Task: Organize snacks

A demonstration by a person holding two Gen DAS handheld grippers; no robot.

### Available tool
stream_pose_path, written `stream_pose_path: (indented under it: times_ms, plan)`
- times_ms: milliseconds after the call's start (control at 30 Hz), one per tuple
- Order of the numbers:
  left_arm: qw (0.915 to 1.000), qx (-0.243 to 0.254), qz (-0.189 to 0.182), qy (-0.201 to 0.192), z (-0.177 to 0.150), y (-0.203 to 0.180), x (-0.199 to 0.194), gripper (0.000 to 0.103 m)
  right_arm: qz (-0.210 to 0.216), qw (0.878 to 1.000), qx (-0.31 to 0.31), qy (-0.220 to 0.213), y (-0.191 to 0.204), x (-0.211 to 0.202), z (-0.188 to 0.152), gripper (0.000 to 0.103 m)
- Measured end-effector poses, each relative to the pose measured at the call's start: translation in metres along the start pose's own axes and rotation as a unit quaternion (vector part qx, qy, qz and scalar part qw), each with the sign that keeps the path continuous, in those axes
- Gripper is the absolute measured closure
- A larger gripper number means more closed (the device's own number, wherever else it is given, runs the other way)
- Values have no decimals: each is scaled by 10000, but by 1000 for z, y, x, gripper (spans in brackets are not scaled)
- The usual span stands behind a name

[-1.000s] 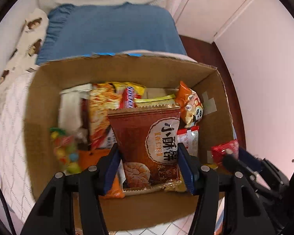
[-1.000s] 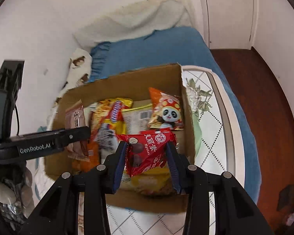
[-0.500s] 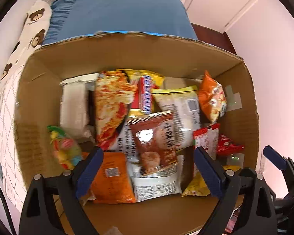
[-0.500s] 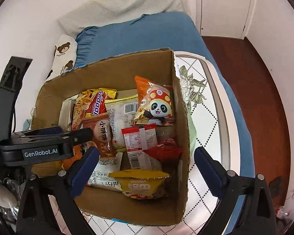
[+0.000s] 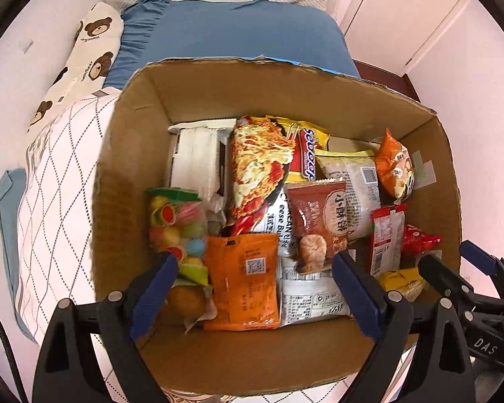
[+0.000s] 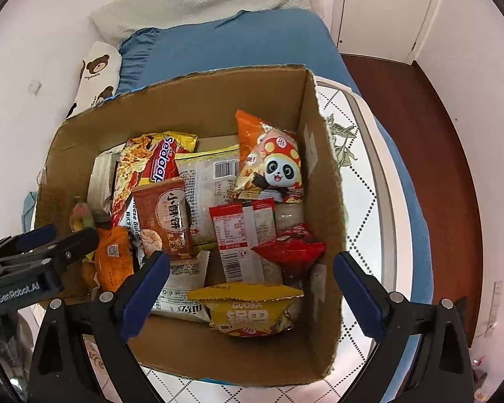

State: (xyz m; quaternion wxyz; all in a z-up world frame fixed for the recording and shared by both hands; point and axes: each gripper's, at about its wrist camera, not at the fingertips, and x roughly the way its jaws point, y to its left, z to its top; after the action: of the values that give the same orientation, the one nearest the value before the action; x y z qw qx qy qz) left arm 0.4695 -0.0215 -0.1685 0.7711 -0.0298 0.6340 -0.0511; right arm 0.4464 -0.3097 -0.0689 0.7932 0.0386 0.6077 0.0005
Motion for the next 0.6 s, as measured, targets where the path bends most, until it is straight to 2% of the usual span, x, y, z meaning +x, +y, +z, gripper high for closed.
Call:
stream_pose_path:
  times_ms: [200, 333, 600]
  plan:
    - [9996, -5, 29, -266, -8, 1, -22, 9, 54, 9999, -6, -92, 5, -7, -5, 3]
    - [9983, 14, 75, -584, -18, 2, -43, 9, 97, 9993, -40, -345, 9, -29, -15, 3]
    - [9865, 38, 206, -1623, -67, -1, -110, 9, 130, 9944, -182, -1037, 14, -90, -51, 2]
